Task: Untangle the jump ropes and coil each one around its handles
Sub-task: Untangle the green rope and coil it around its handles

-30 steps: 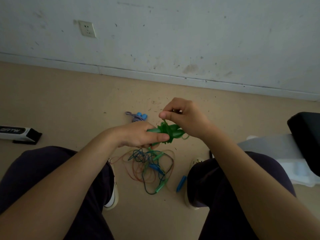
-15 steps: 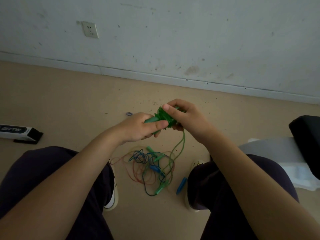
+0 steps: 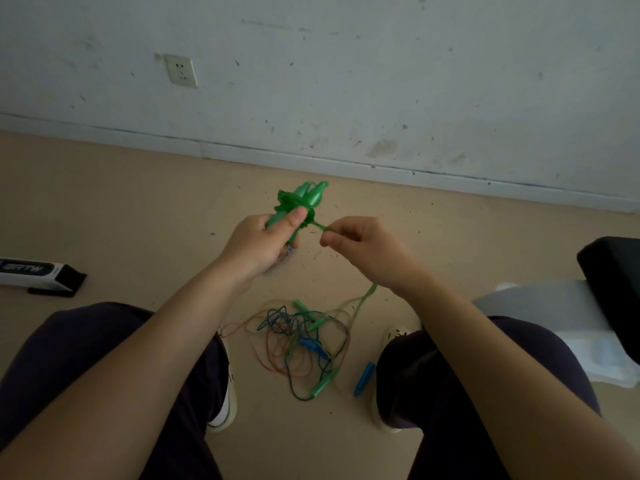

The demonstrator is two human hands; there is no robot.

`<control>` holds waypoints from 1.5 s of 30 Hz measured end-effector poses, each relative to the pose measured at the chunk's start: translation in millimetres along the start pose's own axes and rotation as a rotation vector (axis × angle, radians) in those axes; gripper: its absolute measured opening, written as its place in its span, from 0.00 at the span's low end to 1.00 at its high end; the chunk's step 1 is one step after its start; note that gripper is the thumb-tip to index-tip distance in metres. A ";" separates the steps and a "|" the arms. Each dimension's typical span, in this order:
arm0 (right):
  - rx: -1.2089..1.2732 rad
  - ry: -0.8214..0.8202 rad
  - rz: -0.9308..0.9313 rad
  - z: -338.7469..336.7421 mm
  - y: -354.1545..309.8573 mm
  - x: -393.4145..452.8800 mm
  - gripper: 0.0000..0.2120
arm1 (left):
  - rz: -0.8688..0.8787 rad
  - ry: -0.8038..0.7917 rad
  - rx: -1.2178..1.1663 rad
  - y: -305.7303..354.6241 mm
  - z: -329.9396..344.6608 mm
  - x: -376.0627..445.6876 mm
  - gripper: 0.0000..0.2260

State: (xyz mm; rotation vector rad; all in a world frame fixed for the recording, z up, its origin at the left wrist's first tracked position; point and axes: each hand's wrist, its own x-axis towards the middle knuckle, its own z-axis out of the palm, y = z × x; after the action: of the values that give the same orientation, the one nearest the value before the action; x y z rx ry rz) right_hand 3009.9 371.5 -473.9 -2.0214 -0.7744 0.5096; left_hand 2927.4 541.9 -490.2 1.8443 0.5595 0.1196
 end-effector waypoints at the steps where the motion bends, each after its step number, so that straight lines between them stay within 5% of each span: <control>1: -0.060 0.004 -0.021 2.7 -3.1 -0.9 0.08 | 0.000 0.025 0.019 0.1 2.6 -0.4 0.22; 6: -0.042 0.067 -0.083 -7.3 -4.1 -4.5 0.09 | 0.117 0.045 0.284 2.1 -2.6 2.3 0.24; 13: -0.115 0.083 -0.261 -11.3 6.5 -2.8 0.07 | 0.043 -0.561 0.355 -8.7 -6.5 -3.1 0.29; 17: -0.012 0.077 -0.248 -8.9 8.6 0.2 0.06 | 0.061 -0.670 0.153 -3.7 -6.5 -4.6 0.27; 24: -0.011 0.120 -0.173 -5.4 9.1 6.1 0.05 | 0.036 -0.543 0.077 -1.4 4.4 -8.9 0.18; 28: -0.035 0.121 -0.192 1.1 10.5 5.3 0.05 | -0.009 -0.498 -0.101 5.7 4.6 -12.8 0.28; 34: -0.032 0.067 -0.158 9.2 8.9 3.6 0.06 | 0.006 -0.416 0.082 4.1 14.4 -19.1 0.25; 45: 0.184 0.028 -0.088 5.0 7.4 2.4 0.08 | 0.090 -0.227 0.073 2.9 15.2 -21.9 0.19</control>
State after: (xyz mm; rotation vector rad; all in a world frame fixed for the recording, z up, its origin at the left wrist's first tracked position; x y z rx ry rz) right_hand 3011.0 373.1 -483.0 -1.8133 -0.7673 0.4831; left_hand 2914.4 518.5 -488.6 1.9234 0.3265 -0.0500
